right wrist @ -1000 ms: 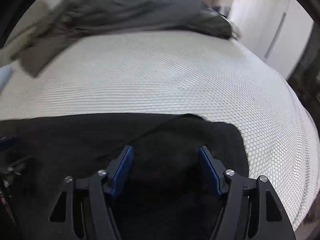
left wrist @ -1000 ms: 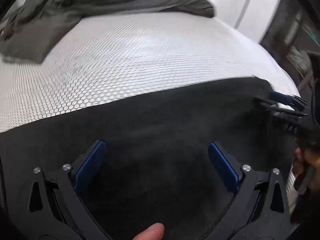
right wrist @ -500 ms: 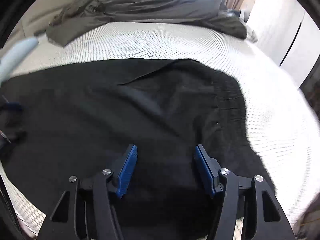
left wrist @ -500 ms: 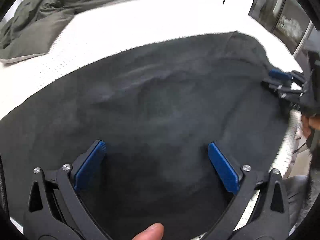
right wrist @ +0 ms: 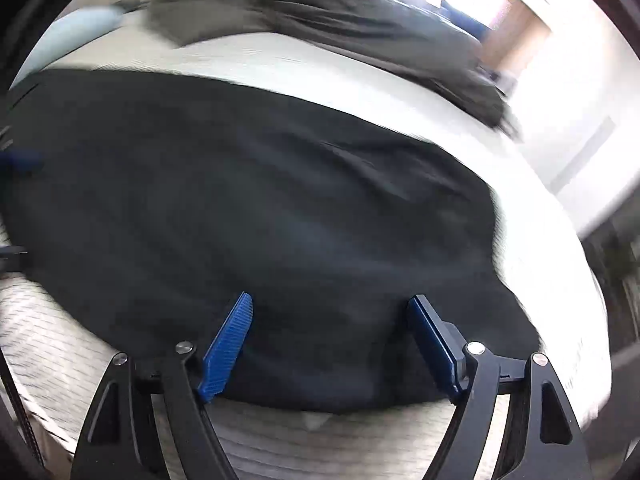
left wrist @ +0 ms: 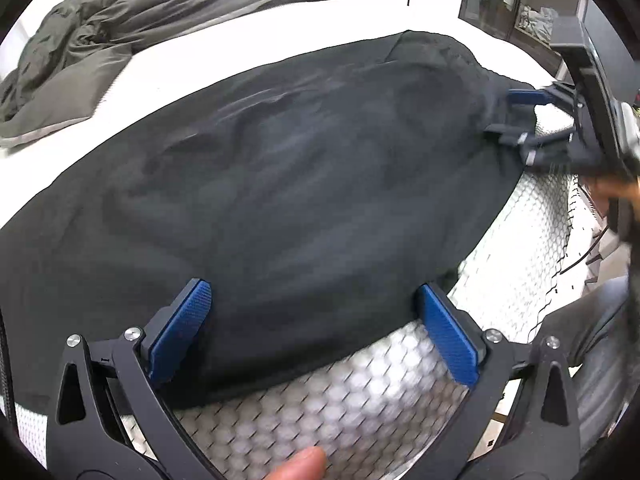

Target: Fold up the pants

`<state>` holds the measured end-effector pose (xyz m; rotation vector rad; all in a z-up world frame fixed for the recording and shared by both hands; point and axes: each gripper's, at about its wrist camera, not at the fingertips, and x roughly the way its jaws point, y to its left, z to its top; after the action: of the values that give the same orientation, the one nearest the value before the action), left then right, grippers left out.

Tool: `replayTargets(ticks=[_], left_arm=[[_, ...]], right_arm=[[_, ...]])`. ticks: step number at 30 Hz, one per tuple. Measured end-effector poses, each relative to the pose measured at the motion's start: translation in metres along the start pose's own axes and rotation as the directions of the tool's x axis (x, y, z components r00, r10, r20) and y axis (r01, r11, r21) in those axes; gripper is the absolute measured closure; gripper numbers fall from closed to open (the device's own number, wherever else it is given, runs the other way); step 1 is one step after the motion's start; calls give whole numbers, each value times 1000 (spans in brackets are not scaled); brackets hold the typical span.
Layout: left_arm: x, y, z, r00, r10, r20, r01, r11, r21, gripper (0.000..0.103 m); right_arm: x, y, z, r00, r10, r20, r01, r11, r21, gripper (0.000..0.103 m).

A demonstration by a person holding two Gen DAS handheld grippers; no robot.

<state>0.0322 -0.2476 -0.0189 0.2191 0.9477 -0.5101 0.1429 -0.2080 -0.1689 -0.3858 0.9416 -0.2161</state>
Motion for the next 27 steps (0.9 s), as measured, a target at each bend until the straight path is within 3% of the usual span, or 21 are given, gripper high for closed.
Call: replayTargets(ticks=[3, 5, 7, 11, 13, 17, 18, 20, 21, 22, 23, 24, 25, 27], left_arm=[[-5, 9, -8, 1000, -2, 10, 2, 1000, -7, 1], [-2, 19, -6, 1000, -3, 13, 3, 1000, -12, 1], [-8, 29, -5, 1000, -15, 18, 15, 999, -35, 1], [-30, 48, 2, 993, -83, 81, 93, 988, -127, 1], [-49, 65, 4, 988, -82, 134, 105, 978, -180, 1], [-75, 112, 1, 978, 7, 207, 60, 947, -315, 1], [-79, 124, -2, 977, 25, 214, 53, 935, -352, 1], [-83, 144, -8, 976, 55, 210, 35, 913, -406, 1], [-84, 157, -12, 976, 69, 205, 28, 899, -437, 1], [-85, 166, -16, 977, 80, 198, 21, 888, -459, 1], [-86, 177, -22, 977, 99, 191, 7, 872, -489, 1], [-87, 184, -26, 976, 114, 185, -5, 863, -506, 1], [-86, 188, -30, 976, 127, 178, -18, 858, -514, 1], [-88, 200, -40, 975, 152, 161, -43, 843, -536, 1]], right_arm=[[-1, -71, -29, 995, -81, -61, 87, 991, 104, 22], [5, -103, -42, 997, 14, -81, 7, 968, 251, 20], [-3, -121, -45, 996, 52, -71, -25, 938, 344, 20], [-27, -148, -54, 985, 166, 35, -163, 870, 464, 20], [-34, -165, -74, 964, 252, 81, -254, 794, 552, 20], [-13, -184, -103, 909, 400, 116, -362, 620, 696, 20], [-2, -188, -110, 893, 424, 150, -391, 568, 724, 20], [17, -189, -123, 857, 455, 243, -446, 416, 792, 20], [20, -193, -122, 852, 446, 276, -450, 351, 821, 22], [24, -197, -124, 851, 422, 312, -454, 292, 842, 34], [24, -200, -124, 859, 394, 327, -445, 261, 856, 43], [27, -204, -122, 862, 385, 329, -441, 254, 861, 64], [28, -210, -121, 862, 373, 344, -448, 240, 861, 73], [25, -220, -119, 860, 353, 367, -466, 253, 848, 84]])
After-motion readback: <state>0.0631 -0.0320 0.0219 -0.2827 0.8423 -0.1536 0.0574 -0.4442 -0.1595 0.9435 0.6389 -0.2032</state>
